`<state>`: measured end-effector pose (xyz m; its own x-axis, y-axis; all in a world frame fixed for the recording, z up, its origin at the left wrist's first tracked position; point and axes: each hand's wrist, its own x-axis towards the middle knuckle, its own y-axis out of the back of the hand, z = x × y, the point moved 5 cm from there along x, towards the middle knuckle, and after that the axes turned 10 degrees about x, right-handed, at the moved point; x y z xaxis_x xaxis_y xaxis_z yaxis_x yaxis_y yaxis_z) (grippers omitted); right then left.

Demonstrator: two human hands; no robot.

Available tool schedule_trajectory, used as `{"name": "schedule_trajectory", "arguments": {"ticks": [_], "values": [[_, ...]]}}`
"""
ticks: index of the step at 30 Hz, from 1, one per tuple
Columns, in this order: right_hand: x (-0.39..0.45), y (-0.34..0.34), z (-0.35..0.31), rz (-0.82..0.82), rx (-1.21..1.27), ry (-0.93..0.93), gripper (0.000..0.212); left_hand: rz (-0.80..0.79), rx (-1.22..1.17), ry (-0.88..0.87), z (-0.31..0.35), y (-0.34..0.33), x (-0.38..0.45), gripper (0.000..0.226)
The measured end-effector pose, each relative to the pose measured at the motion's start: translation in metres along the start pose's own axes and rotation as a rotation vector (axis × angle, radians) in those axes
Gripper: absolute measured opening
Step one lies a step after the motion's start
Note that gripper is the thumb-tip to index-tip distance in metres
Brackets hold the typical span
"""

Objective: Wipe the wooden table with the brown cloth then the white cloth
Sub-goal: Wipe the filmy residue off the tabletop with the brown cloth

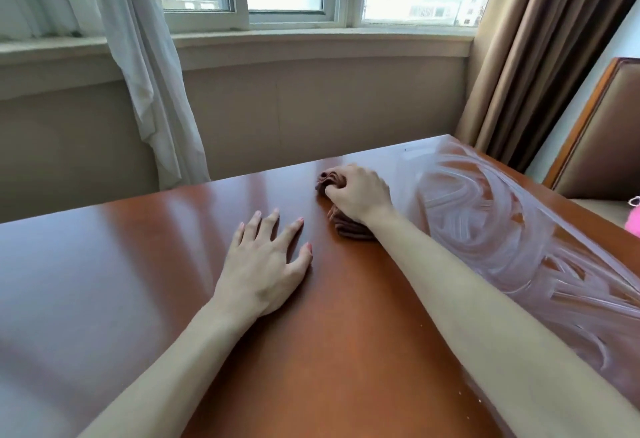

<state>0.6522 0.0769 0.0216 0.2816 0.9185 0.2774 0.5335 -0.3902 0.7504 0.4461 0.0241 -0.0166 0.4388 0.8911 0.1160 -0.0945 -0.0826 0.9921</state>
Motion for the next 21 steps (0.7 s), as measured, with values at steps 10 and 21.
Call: {"name": "schedule_trajectory", "arguments": {"ticks": [10,21], "values": [[0.095,-0.009,0.033,0.067,-0.036,-0.051,0.024,0.012,-0.024,0.025,-0.002,0.002,0.0,0.072],[-0.169,0.039,-0.034,-0.005,0.022,0.04,0.028,-0.028,-0.078,0.025,0.012,0.016,-0.015,0.051]]}}
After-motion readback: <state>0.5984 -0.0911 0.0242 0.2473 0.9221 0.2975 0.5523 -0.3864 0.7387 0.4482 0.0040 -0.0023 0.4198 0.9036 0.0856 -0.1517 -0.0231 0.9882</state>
